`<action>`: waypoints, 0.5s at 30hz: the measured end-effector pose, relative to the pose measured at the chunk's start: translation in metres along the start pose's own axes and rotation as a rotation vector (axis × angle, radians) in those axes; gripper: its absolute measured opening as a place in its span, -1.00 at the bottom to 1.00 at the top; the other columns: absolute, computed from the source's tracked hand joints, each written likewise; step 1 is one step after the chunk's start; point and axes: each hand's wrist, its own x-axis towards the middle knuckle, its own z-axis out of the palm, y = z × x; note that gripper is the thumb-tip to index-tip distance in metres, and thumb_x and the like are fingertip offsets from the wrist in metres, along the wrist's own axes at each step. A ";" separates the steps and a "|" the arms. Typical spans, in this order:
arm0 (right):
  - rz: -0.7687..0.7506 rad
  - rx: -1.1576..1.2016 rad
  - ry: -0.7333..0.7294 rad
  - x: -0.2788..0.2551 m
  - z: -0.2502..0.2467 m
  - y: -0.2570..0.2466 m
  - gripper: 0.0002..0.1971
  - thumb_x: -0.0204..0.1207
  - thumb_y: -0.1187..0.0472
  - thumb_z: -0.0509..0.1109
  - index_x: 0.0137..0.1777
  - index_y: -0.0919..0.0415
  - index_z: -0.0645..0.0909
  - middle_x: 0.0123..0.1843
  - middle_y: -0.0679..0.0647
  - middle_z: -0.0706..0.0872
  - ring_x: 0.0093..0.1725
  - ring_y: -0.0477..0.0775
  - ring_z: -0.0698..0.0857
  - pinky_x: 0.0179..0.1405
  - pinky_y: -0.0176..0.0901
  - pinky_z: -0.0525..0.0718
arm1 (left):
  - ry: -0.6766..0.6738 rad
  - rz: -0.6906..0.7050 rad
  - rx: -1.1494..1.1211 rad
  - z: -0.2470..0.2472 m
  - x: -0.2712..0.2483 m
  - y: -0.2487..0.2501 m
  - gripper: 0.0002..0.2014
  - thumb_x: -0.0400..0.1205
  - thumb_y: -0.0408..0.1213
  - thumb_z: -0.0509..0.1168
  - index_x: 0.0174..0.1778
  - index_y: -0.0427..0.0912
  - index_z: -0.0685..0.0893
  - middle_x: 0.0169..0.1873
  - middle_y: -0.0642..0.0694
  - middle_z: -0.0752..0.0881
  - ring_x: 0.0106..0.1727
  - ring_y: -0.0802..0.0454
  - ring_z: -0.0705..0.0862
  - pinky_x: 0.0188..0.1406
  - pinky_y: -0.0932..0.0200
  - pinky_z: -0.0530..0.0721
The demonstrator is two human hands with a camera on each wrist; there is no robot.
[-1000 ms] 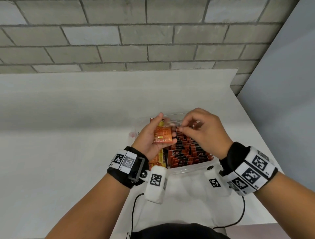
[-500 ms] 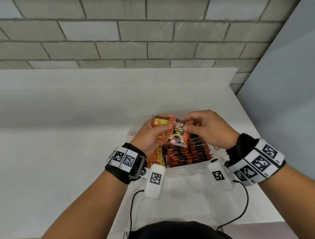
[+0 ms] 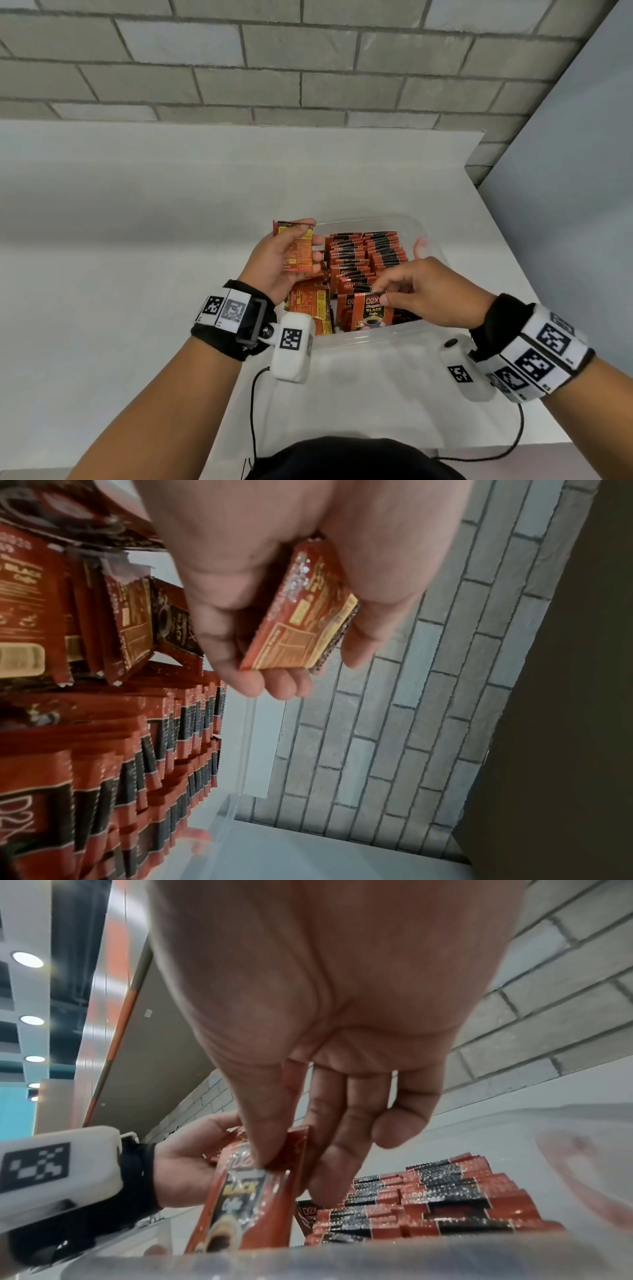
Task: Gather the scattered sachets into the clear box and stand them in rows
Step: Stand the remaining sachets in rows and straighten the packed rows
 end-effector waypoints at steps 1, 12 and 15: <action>-0.004 -0.026 0.009 0.000 0.001 0.001 -0.92 0.54 0.20 0.44 -0.03 0.02 0.73 -0.25 -0.14 0.75 -0.27 -0.28 0.64 -0.22 -0.48 0.51 | 0.001 -0.001 -0.001 0.000 0.000 0.000 -0.80 0.66 -0.28 0.22 0.14 -0.20 0.66 -0.22 -0.17 0.74 -0.37 -0.02 0.68 -0.40 0.13 0.71; -0.037 -0.134 -0.053 -0.002 0.006 -0.007 -0.91 0.57 0.17 0.41 -0.01 -0.02 0.73 -0.23 -0.19 0.75 -0.22 -0.22 0.69 -0.17 -0.38 0.62 | -0.003 -0.005 -0.002 0.001 0.000 0.001 -0.79 0.63 -0.27 0.25 0.15 -0.21 0.65 -0.22 -0.17 0.75 -0.37 -0.02 0.69 -0.42 0.13 0.70; -0.032 -0.232 -0.035 0.000 0.016 -0.002 -0.92 0.54 0.17 0.44 -0.02 0.02 0.74 -0.12 -0.19 0.69 -0.16 -0.25 0.63 -0.12 -0.46 0.54 | 0.003 -0.003 -0.003 0.001 0.000 0.001 -0.79 0.65 -0.29 0.23 0.15 -0.22 0.65 -0.23 -0.17 0.76 -0.39 -0.01 0.69 -0.42 0.14 0.70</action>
